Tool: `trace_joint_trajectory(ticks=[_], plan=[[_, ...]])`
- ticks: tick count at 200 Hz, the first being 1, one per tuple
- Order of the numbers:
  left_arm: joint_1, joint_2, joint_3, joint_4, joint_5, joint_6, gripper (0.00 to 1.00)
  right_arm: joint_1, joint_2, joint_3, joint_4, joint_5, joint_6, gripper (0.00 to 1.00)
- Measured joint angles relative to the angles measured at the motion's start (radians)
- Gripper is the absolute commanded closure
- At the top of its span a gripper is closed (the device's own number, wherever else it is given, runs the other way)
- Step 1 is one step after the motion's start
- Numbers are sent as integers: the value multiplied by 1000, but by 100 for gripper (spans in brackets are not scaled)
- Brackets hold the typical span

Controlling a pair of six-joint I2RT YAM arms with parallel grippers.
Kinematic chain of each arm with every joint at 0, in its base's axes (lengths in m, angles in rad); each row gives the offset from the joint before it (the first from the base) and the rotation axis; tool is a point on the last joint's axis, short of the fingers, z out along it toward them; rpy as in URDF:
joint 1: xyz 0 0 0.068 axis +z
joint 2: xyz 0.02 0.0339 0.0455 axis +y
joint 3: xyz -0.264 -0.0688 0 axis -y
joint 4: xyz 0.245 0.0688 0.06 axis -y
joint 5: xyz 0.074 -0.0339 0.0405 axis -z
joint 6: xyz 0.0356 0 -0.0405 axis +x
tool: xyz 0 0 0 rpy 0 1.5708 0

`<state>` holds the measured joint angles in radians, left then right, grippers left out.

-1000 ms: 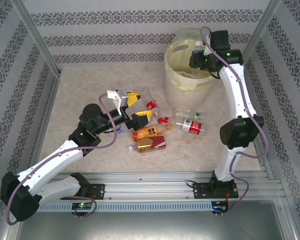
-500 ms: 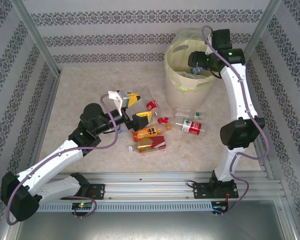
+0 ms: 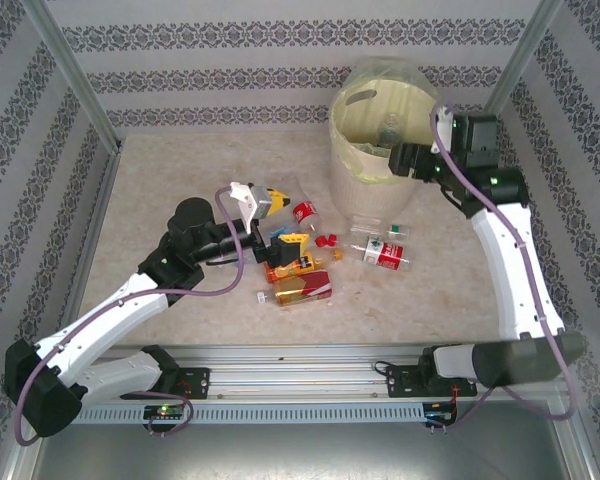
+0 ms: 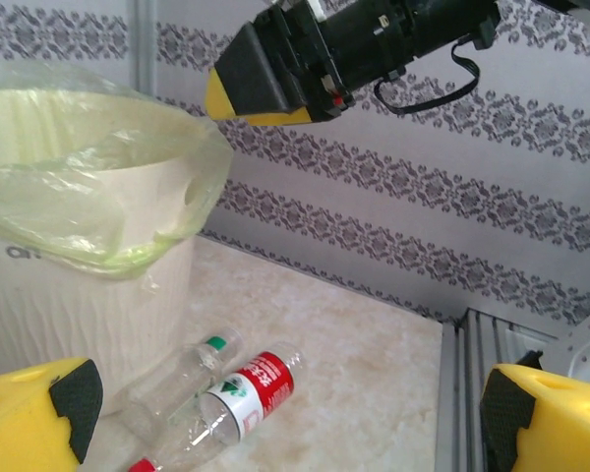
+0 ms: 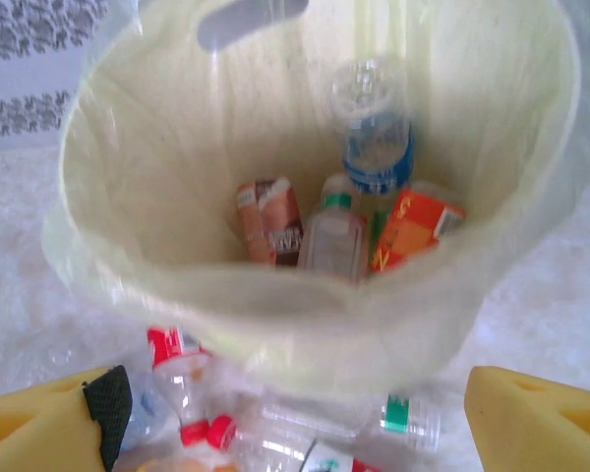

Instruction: Put the plastic bottles in the bin

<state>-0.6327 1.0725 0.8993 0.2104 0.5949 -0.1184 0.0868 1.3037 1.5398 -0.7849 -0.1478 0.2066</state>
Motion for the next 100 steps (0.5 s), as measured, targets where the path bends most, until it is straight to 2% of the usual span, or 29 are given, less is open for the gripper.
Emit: trace_joint_trajectory(ticks=[51,70,100], plan=[[0,30,14,-30,22,3,0,21,-174,-333,60,-19,53,7],[0,32,19,-50,18,5,0,21,-187,-426,91,-26,83,2],[-1,53,29,-73,-5,6,0,21,-178,-579,178,-46,155,2]])
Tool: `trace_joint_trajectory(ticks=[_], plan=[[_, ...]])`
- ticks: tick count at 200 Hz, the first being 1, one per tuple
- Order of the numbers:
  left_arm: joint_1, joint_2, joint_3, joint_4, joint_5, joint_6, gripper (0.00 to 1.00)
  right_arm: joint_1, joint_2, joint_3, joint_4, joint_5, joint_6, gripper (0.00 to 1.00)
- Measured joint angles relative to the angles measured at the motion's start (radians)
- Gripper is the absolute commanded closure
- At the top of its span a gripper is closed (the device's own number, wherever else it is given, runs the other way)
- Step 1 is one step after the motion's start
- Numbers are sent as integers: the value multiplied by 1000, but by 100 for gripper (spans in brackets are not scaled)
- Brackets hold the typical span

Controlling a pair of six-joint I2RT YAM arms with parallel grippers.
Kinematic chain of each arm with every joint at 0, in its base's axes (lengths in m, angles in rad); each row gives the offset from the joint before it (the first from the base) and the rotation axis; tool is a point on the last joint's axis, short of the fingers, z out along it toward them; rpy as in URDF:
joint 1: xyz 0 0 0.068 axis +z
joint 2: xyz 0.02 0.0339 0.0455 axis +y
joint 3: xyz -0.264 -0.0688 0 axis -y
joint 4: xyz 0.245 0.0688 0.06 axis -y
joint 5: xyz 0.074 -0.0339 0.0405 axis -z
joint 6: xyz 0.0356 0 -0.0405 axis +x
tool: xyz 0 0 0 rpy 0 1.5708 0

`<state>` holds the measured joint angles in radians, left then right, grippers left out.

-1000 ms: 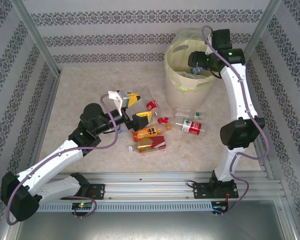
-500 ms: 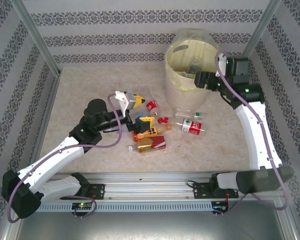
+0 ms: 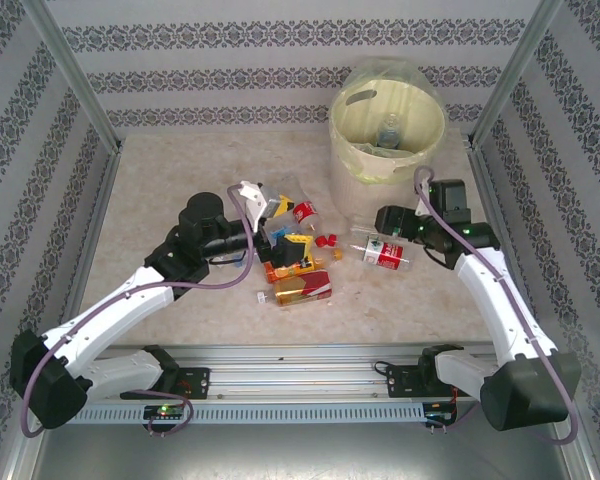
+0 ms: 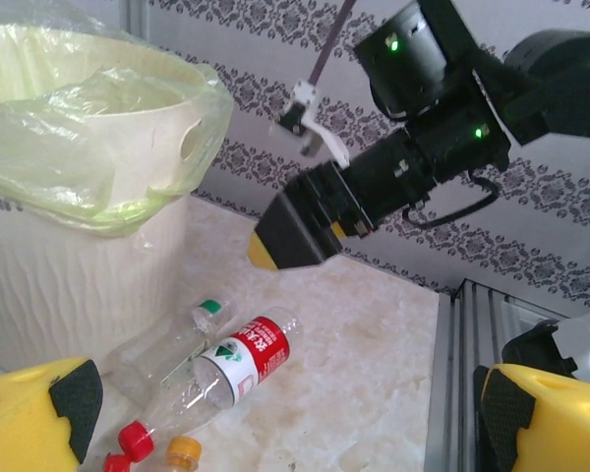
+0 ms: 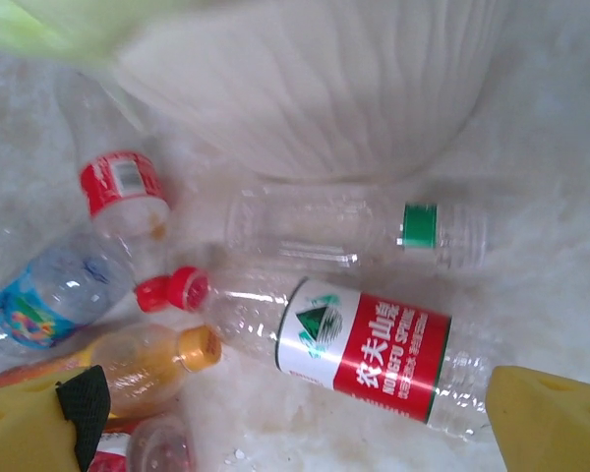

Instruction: Put the plastic bottles in the bin

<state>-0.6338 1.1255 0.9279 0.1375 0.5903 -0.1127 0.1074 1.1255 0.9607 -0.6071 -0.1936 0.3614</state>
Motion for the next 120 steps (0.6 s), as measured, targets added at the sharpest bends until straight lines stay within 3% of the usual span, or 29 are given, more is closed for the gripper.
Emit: trace_joint_trajectory(ticks=[32,120], plan=[[-9,28,8,-28,-20,1,0,0,64,-85,81,-8,36,2],[-35,56,20,-80,-35,27,0,48,250,-86,151,17,0,2]])
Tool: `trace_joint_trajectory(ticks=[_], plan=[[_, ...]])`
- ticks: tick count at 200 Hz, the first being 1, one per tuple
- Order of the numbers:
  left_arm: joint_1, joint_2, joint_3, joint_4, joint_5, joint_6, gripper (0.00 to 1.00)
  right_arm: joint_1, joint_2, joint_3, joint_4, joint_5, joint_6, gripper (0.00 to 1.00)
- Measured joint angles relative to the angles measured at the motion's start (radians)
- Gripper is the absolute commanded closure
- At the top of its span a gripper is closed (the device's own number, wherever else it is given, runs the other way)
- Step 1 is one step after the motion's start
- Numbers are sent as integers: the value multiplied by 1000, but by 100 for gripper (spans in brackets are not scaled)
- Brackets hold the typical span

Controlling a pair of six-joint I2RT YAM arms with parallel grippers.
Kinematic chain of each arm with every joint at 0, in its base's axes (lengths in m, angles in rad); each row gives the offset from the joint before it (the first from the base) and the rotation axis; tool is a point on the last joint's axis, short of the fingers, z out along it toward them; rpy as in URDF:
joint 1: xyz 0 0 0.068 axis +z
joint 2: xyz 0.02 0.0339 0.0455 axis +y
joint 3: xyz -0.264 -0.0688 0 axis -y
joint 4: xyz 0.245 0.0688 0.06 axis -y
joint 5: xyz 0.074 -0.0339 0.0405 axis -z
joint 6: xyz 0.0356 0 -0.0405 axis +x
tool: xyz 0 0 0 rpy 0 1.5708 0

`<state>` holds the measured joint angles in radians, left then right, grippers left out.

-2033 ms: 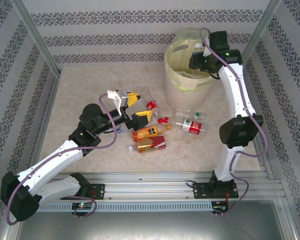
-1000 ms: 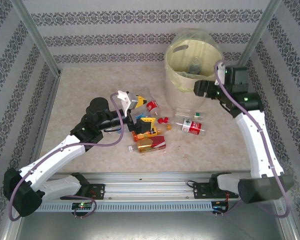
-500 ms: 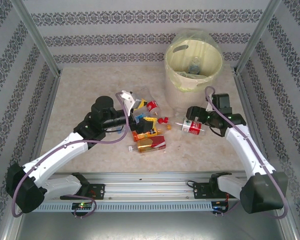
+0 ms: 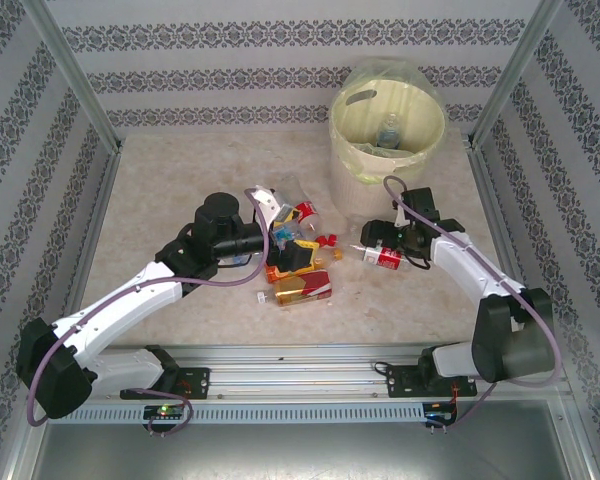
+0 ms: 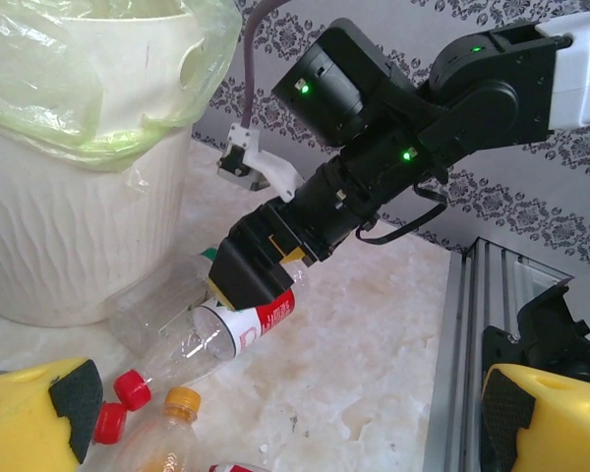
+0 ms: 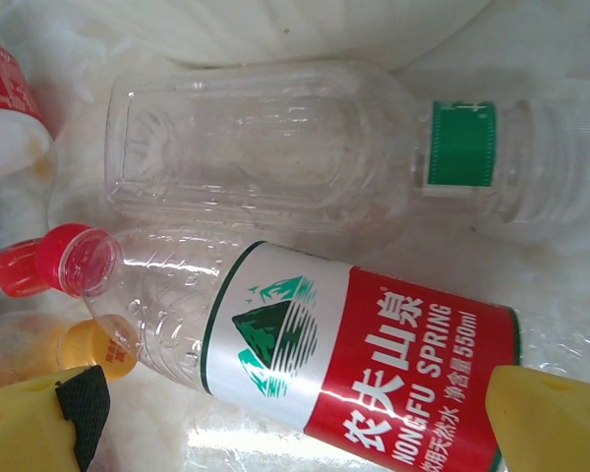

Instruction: Put the plastic bottles in the bin

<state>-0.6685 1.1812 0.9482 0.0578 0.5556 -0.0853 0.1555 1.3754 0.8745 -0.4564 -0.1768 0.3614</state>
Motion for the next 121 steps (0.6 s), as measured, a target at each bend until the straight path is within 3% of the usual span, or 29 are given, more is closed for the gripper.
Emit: trace_joint_trajectory(ticks=[121], plan=[[-6,4,6,-6,-6,7,0,84,49,2,-51,66,-81,2]])
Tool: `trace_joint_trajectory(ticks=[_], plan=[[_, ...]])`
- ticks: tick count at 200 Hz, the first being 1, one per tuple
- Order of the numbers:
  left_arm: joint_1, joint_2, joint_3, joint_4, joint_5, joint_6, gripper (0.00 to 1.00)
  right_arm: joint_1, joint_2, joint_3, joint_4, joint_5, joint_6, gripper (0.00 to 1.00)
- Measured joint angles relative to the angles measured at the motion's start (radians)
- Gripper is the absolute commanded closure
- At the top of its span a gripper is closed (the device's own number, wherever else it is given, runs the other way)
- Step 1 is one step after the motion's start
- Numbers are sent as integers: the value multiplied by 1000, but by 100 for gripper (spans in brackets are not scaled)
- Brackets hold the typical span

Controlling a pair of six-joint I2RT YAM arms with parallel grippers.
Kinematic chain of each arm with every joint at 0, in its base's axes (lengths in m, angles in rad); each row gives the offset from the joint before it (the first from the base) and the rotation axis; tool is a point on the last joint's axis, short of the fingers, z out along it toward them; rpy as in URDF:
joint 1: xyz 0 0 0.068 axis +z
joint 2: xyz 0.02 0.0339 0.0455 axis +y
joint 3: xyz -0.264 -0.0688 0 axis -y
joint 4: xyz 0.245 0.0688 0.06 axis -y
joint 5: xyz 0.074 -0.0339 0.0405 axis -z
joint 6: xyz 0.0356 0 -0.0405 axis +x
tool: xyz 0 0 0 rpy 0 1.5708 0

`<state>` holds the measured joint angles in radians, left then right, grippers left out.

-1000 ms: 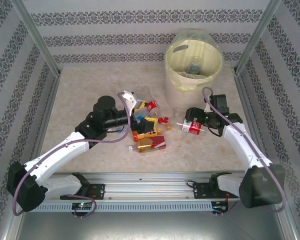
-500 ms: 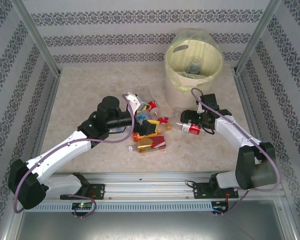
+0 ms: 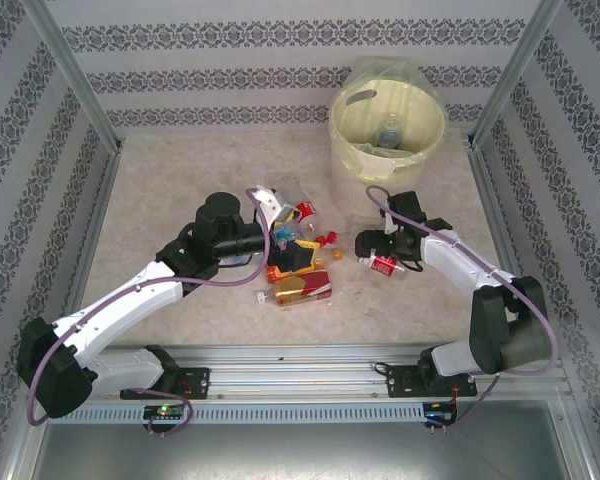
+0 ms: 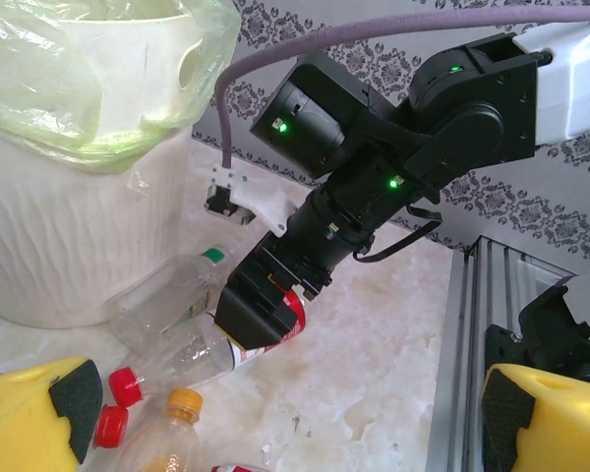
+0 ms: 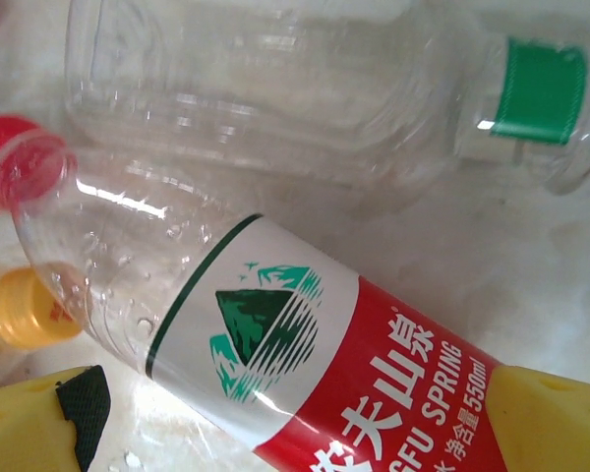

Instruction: Put the plastic bottles in the bin

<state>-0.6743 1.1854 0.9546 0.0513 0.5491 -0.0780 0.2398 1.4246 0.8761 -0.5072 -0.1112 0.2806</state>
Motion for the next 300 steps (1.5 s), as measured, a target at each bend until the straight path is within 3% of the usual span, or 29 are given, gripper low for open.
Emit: trace_joint_trajectory(ticks=[62,129,189,217,300], plan=[[0,5,0,-1,-1,0,0,143,91,46,-92,48,-26,8],[0,5,2,-1,-1,0,0,200,176,90,-152,63,-53,17],[0,5,2,-3,-5,0,0,221,193,104,-174,81,-72,36],[0,5,2,-3,-8,-1,0,223,165,104,-174,89,-76,41],[-1,-19,-12,42,-84,-58,0,267,-80,118,-172,57,-76,41]])
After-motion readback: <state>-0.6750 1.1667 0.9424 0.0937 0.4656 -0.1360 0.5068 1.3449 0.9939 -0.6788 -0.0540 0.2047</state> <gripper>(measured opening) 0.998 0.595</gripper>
